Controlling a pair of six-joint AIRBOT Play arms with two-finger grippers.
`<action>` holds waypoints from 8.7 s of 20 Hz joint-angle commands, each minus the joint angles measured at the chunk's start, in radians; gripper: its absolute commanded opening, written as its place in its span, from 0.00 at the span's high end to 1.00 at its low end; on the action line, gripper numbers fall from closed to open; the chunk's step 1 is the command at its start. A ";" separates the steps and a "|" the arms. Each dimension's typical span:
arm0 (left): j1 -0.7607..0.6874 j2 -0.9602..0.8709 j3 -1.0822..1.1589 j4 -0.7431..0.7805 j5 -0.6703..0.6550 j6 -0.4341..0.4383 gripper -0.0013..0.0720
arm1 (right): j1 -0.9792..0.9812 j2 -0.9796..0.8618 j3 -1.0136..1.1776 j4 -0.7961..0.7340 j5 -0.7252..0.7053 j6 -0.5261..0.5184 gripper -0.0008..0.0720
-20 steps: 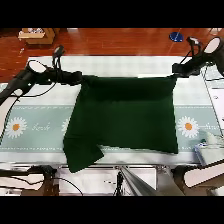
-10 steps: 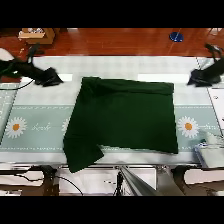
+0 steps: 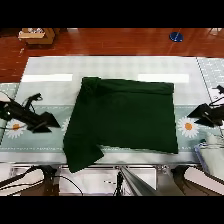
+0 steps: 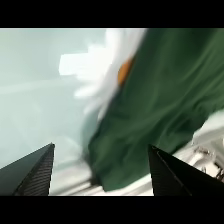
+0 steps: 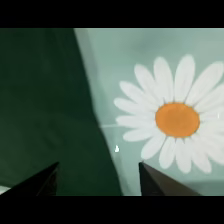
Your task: Fold the shirts.
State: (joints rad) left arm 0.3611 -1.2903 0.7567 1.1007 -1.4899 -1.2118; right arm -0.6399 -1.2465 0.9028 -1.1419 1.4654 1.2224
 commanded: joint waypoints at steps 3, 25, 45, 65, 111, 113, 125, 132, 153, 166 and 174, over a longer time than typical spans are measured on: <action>-0.027 0.002 -0.126 -0.021 0.060 0.061 0.03 | -0.018 0.025 -0.103 0.010 0.042 -0.032 0.20; -0.243 -0.095 -0.124 -0.145 0.215 0.067 0.93 | 0.093 0.024 -0.367 -0.097 -0.064 -0.027 0.19; -0.241 -0.071 -0.026 -0.179 0.180 0.093 0.94 | 0.290 -0.027 -0.325 -0.041 -0.114 0.119 0.95; -0.243 0.410 1.444 -0.066 0.003 -0.106 0.94 | 0.290 0.396 1.186 -0.004 0.040 0.288 0.95; -0.145 -0.381 0.880 0.072 0.121 -0.050 0.24 | 0.331 -0.496 0.915 -0.257 0.047 0.130 0.48; -0.059 -0.360 0.866 0.099 -0.028 -0.147 0.24 | 0.260 -0.449 0.884 -0.221 0.146 0.146 0.30; 0.038 -0.066 0.048 -0.019 0.024 0.060 0.03 | 0.050 -0.052 -0.064 -0.012 -0.047 -0.056 0.25; -0.018 -0.106 0.024 -0.098 0.164 0.075 0.03 | 0.050 -0.048 -0.090 0.034 -0.060 -0.080 0.25; -0.135 -0.138 0.024 -0.100 0.259 0.041 0.93 | 0.079 -0.048 -0.304 0.064 -0.209 -0.013 0.19; -0.129 -0.080 0.093 -0.147 0.256 0.070 0.94 | 0.207 0.013 -0.233 0.248 -0.109 -0.060 0.95; -0.122 0.303 0.823 -0.323 0.252 0.069 0.94 | 0.206 0.340 0.555 0.374 -0.178 0.056 0.95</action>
State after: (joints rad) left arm 0.2340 -1.0962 1.3258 0.8169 -1.2484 -1.1355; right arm -0.4339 -0.9920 1.1782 -0.7639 1.3224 1.2068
